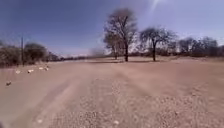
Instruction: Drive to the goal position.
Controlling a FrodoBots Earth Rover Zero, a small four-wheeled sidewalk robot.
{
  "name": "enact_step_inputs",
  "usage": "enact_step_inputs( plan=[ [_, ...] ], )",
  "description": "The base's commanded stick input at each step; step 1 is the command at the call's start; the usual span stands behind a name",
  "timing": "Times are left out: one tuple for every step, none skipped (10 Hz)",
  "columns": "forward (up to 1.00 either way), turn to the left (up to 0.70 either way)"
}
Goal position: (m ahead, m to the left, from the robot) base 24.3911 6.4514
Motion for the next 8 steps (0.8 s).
enact_step_inputs(
  plan=[
    [1.0,0.0],
    [1.0,0.0],
    [1.0,0.0],
    [1.0,0.0],
    [1.0,0.0],
    [1.0,0.0],
    [1.0,0.0],
    [1.0,0.0]
  ],
)
